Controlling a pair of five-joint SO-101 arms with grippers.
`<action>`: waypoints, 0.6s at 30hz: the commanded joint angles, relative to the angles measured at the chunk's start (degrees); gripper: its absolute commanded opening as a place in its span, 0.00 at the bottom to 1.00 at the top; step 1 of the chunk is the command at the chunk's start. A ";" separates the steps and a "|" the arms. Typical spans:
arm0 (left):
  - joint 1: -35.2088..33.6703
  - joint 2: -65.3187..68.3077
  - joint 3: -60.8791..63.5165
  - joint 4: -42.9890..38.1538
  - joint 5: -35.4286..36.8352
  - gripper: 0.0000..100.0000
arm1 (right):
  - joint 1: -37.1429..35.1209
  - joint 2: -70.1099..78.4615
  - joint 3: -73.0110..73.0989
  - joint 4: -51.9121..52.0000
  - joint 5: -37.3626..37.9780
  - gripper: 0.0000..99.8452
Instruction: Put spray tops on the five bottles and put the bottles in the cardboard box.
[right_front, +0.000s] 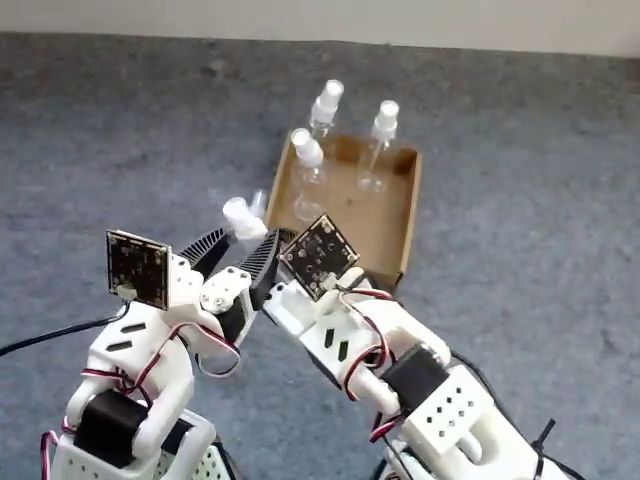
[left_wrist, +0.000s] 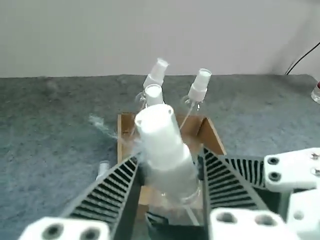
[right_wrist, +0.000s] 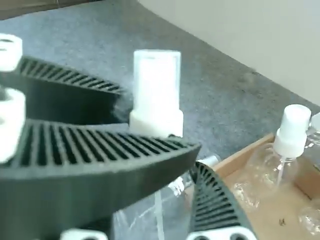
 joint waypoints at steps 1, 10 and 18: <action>0.66 -0.22 -2.77 1.23 -1.05 0.14 | 0.57 -1.80 -1.36 -2.07 -0.26 0.00; 0.57 -11.47 -4.62 3.52 -6.24 0.14 | 3.30 -1.71 0.57 -2.15 -0.26 0.00; -7.08 -13.85 -6.02 2.20 -6.07 0.14 | 3.30 -1.80 1.71 -2.15 -0.26 0.00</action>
